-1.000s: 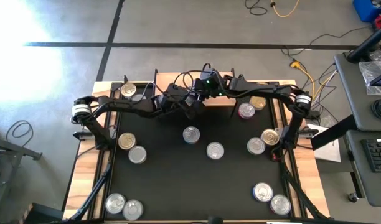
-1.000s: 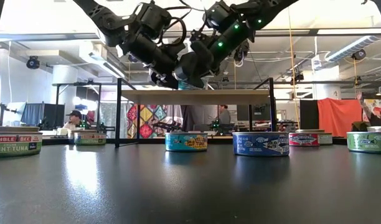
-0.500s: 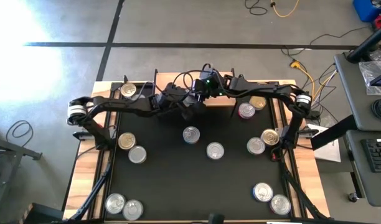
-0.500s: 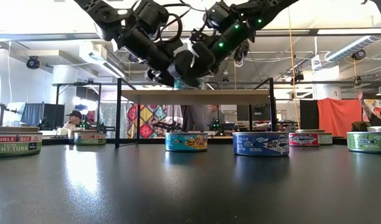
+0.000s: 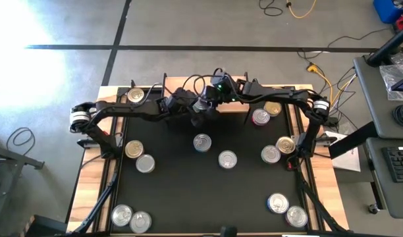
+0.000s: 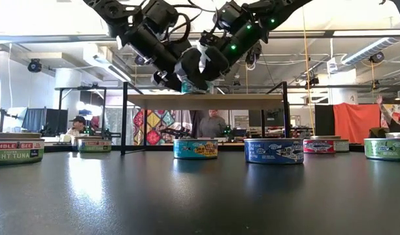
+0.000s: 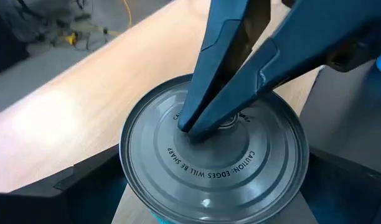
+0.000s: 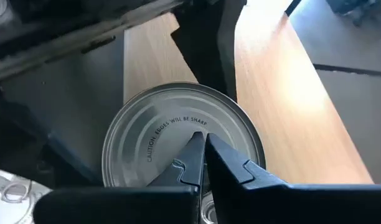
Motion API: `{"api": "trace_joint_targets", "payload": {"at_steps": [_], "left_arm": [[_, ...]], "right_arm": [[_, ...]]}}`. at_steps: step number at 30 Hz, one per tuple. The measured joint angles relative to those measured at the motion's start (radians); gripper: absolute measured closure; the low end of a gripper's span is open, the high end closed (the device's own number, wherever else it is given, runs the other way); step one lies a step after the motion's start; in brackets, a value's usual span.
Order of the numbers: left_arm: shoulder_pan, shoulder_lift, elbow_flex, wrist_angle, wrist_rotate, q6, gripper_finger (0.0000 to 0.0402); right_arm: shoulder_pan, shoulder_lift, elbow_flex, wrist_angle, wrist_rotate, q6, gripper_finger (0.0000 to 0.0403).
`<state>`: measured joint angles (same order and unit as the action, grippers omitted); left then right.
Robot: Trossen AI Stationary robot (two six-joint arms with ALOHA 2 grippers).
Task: Stack canned seafood by type on shelf
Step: Put the top light blue tuna can on the shelf
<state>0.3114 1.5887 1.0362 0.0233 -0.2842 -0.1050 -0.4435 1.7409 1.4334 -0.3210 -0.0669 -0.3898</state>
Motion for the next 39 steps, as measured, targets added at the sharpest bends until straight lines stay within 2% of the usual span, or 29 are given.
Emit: {"api": "trace_joint_targets", "payload": {"at_steps": [8,17,23,26,28,33,39], "left_arm": [[0.001,0.003,0.130,-0.279,-0.018,0.023,0.0002],[-0.013,-0.014,0.157,-0.320,-0.017,0.053,0.0002],[-0.112,-0.116,0.039,-0.146,-0.045,0.096,0.0002],[-0.167,-0.182,-0.053,-0.017,-0.046,0.135,0.0002],[-0.201,-0.218,-0.120,0.071,-0.046,0.169,0.0002],[-0.276,-0.273,-0.265,0.262,-0.046,0.228,0.0002],[-0.332,-0.307,-0.332,0.292,-0.046,0.220,0.0002]], "right_arm": [[-0.033,0.000,-0.003,-0.030,0.097,-0.100,0.0390],[-0.073,-0.015,-0.003,-0.031,0.074,-0.126,0.0390],[-0.066,-0.117,-0.012,-0.076,0.064,-0.126,0.0390],[-0.065,-0.159,-0.011,-0.057,-0.015,-0.071,0.0390],[-0.065,-0.162,-0.019,-0.053,-0.058,-0.048,0.0390],[-0.064,-0.123,-0.052,-0.079,-0.062,-0.012,0.0390],[-0.064,-0.137,-0.045,-0.235,-0.038,-0.004,0.0390]]}}
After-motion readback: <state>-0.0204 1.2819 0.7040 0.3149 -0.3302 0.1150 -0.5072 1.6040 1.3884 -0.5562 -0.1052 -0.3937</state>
